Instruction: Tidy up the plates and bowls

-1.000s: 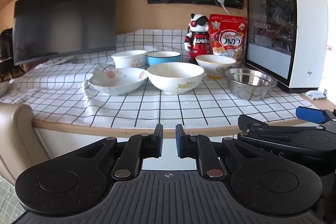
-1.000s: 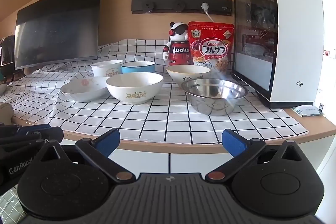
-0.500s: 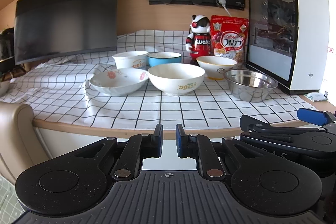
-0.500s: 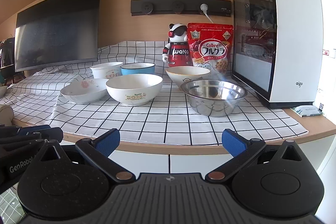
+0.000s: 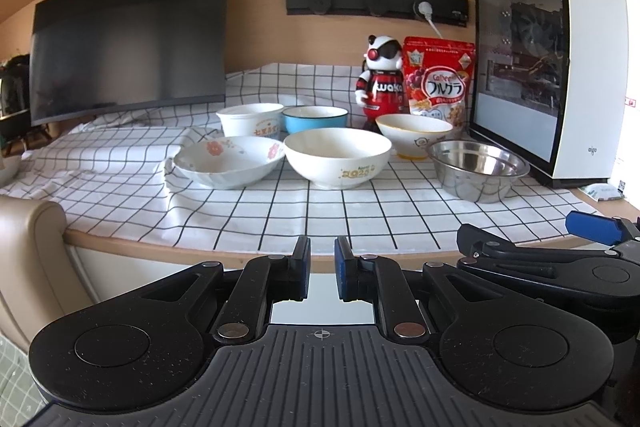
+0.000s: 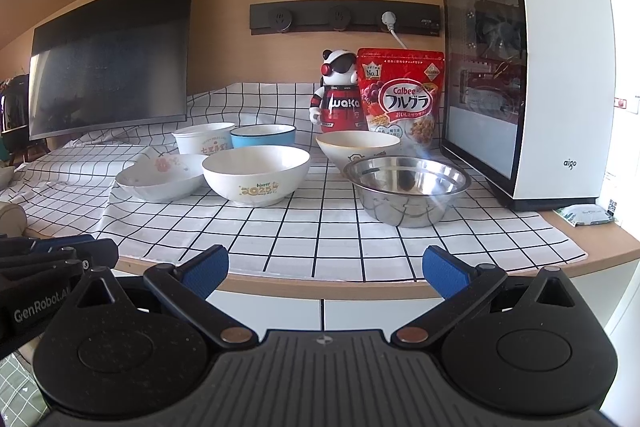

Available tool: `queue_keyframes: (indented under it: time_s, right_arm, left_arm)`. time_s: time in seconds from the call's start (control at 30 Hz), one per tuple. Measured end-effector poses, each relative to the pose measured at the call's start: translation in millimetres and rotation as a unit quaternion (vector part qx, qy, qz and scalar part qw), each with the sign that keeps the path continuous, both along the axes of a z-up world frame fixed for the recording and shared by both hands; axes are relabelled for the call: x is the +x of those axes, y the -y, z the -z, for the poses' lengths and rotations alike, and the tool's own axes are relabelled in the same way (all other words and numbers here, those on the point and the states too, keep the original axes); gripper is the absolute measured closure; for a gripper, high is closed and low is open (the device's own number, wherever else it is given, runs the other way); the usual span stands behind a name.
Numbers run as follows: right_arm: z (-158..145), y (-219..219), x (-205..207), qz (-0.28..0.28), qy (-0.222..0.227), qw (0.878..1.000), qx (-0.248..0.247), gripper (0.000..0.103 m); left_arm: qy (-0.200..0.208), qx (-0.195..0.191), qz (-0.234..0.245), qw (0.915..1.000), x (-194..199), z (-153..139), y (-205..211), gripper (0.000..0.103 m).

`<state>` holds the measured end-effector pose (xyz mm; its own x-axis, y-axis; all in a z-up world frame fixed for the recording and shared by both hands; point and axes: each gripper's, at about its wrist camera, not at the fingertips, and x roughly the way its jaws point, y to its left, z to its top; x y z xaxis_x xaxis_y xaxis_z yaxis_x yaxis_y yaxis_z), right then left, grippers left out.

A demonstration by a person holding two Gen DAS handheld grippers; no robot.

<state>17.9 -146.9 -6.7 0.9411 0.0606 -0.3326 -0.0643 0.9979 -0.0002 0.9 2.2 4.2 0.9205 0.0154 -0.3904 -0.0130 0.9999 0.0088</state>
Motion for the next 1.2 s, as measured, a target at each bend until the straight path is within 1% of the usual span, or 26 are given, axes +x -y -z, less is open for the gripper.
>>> queue_keyframes:
  time_s: [1.2]
  right_arm:
    - [2.5,3.6,4.5,0.002,-0.002,1.0,0.004,0.0]
  left_arm:
    - [0.002,0.001,0.002,1.0,3.7,-1.2,5.6,0.089]
